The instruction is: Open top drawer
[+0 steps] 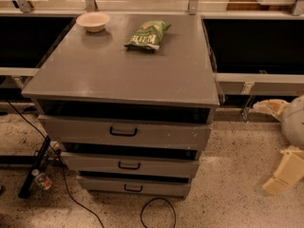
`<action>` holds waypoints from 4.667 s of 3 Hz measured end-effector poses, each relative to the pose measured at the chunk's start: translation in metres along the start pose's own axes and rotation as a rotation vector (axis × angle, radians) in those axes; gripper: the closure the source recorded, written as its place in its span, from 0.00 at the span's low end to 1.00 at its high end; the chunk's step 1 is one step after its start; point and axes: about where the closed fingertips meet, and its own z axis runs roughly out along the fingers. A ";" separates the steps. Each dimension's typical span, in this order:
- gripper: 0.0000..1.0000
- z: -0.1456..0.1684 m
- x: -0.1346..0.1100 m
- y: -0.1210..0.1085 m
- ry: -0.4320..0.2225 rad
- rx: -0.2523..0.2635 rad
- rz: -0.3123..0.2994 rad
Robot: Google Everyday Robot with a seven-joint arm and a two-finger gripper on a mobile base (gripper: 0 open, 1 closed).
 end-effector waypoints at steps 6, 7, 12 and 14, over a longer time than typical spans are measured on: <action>0.00 0.105 -0.021 -0.029 -0.067 0.053 -0.004; 0.00 0.105 -0.023 -0.036 -0.075 0.085 -0.005; 0.00 0.138 -0.035 -0.005 -0.171 0.016 -0.045; 0.00 0.164 -0.047 -0.014 -0.215 0.016 -0.027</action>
Offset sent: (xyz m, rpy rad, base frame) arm 0.0360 0.0149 -0.0335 0.0414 0.0170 0.0129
